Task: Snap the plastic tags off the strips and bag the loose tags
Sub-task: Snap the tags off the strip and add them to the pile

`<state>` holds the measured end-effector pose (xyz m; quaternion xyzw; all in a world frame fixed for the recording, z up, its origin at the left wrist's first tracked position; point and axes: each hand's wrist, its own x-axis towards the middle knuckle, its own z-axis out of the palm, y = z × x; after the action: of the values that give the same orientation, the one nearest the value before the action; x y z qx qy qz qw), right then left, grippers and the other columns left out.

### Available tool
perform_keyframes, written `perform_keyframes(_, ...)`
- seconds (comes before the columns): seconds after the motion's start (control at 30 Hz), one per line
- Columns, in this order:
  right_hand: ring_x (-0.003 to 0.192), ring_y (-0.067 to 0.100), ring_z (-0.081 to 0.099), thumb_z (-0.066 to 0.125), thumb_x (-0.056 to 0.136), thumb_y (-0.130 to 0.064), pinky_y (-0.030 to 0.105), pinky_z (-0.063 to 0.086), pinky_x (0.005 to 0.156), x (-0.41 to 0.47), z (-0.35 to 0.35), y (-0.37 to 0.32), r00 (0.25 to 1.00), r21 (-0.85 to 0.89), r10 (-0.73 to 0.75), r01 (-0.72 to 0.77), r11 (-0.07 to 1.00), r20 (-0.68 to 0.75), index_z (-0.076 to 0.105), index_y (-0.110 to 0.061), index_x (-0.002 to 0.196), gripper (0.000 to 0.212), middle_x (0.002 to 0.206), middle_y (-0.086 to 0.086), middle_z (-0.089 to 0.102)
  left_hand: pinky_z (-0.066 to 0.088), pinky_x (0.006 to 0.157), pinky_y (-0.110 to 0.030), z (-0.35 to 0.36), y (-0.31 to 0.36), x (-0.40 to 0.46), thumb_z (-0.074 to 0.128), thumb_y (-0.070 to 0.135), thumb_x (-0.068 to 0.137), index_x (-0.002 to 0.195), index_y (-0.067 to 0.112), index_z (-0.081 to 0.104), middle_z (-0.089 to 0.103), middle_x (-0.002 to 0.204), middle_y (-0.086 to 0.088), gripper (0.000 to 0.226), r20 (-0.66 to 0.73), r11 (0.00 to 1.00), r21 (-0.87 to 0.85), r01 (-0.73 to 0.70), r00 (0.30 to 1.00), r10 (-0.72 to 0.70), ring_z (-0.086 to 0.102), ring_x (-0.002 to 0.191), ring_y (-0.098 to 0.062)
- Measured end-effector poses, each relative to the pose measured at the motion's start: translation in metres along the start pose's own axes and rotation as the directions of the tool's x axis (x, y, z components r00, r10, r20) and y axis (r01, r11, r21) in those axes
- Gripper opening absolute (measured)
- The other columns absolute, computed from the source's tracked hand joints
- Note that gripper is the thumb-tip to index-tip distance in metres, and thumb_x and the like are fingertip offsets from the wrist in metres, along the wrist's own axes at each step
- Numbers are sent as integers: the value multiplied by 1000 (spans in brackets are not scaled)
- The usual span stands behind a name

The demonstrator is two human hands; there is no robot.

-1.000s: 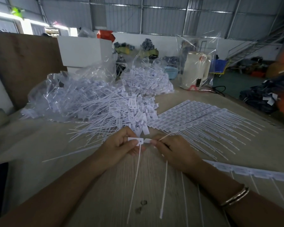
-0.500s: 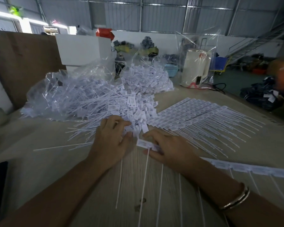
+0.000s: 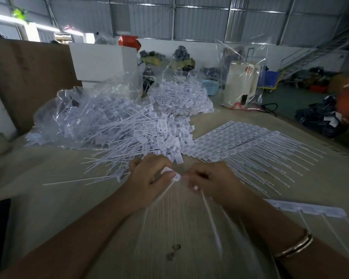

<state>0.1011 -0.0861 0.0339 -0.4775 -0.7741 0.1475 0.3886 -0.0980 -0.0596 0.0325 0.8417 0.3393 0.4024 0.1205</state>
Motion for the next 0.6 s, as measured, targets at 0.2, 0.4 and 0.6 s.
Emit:
perform_keyframes(0.2,56,-2,51,70,79,-32,11,38,51,-5,-14,9,997,-47,74,-74,996,-14,60,-37,81,11,67,-20,58,25,92,-38,-10,-18,-1,37,39,79,88,25,65,61,100,13,33,-103,955,232,188,980,-168,51,105,-14)
perform_keyframes(0.4,59,-9,46,74,77,-31,9,31,52,6,8,-15,993,-184,-100,110,977,59,53,-13,105,39,66,-19,43,27,84,-31,5,9,8,34,53,80,84,24,69,58,84,17,45,-36,977,196,85,996,-80,46,89,-3)
perform_keyframes(0.6,68,-1,51,69,77,-44,17,38,57,3,-17,-16,993,-162,-6,25,986,119,49,-32,99,32,81,-16,55,34,64,-25,8,12,10,59,14,90,66,12,63,58,64,2,24,21,966,-82,246,969,-245,51,62,-6)
